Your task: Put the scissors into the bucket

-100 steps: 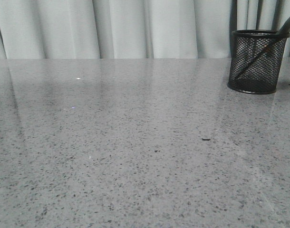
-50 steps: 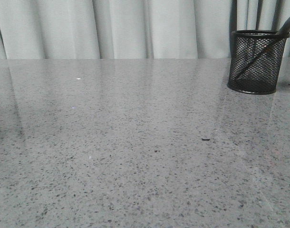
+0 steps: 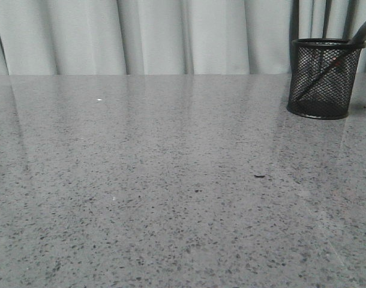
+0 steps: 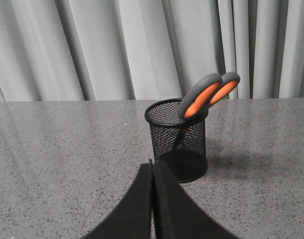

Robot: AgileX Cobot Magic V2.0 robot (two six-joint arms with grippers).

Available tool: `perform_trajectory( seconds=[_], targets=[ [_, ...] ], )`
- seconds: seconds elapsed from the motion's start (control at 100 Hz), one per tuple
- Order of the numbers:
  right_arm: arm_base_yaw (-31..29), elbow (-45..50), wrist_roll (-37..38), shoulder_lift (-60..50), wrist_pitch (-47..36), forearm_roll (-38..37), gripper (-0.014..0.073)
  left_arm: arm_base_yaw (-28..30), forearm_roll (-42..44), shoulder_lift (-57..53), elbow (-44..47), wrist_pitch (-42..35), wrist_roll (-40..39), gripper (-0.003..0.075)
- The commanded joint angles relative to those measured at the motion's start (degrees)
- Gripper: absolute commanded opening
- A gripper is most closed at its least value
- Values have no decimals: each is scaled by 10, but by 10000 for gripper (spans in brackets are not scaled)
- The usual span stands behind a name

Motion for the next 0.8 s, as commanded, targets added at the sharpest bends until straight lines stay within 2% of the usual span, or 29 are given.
perform_trajectory(
  seconds=[0.0, 0.73, 0.79],
  targets=[
    [1, -13, -7, 3, -35, 5, -69, 1, -8, 1, -12, -38, -7, -20],
    [1, -13, -7, 3, -35, 5, -69, 1, -8, 1, -9, -39, -7, -20],
    [1, -13, -7, 3, -35, 5, -69, 1, 14, 1, -6, -39, -7, -20]
  ],
)
